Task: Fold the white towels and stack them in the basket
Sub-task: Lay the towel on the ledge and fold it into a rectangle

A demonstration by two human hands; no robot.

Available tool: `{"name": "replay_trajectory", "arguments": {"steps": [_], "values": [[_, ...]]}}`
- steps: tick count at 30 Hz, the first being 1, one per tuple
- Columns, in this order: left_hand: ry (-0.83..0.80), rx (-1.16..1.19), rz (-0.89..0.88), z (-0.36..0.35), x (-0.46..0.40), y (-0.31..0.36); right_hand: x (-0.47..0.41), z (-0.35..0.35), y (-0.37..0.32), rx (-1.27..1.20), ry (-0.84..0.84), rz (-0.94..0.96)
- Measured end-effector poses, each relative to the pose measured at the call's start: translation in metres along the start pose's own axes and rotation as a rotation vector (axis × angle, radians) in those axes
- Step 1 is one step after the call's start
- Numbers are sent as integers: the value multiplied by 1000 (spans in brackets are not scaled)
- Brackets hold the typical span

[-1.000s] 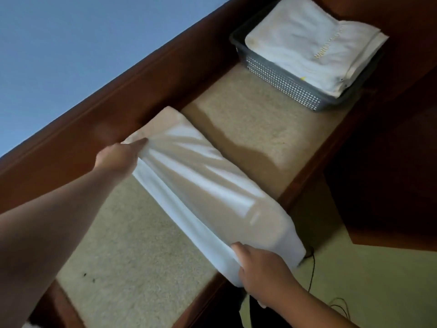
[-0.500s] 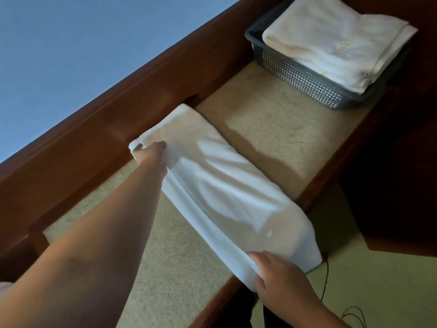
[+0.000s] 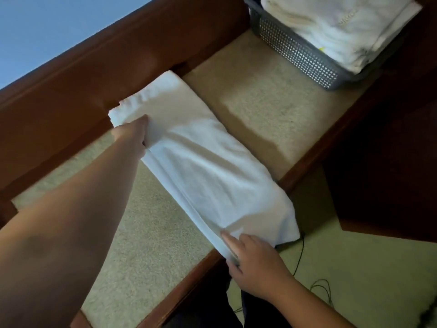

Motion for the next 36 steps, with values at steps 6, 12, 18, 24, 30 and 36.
{"name": "replay_trajectory", "arguments": {"steps": [6, 12, 18, 24, 30, 36], "values": [[-148, -434, -9, -12, 40, -47, -25, 56, 9, 27, 252, 83], [19, -339, -114, 12, 62, -74, -106, 93, 20, 166, 112, 136], [7, -588, -78, 7, 110, -118, -208, 93, 12, 363, -38, 277], [14, -482, -65, 9, 134, -149, -311, 107, -26, 495, -109, 379], [161, -551, -143, 13, 145, -147, -367, 118, -51, 602, -77, 371], [169, -700, -137, 15, 184, -168, -317, 108, -30, 523, -48, 358]]}}
Point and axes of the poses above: each hand's wrist, its own x-axis away from the middle knuckle, its own z-axis out of the back of the hand, y = z × x, the point moved 10 cm from there along -x, towards the middle knuckle, and after that the axes turned 2 degrees about y, right-handed, at the moved point
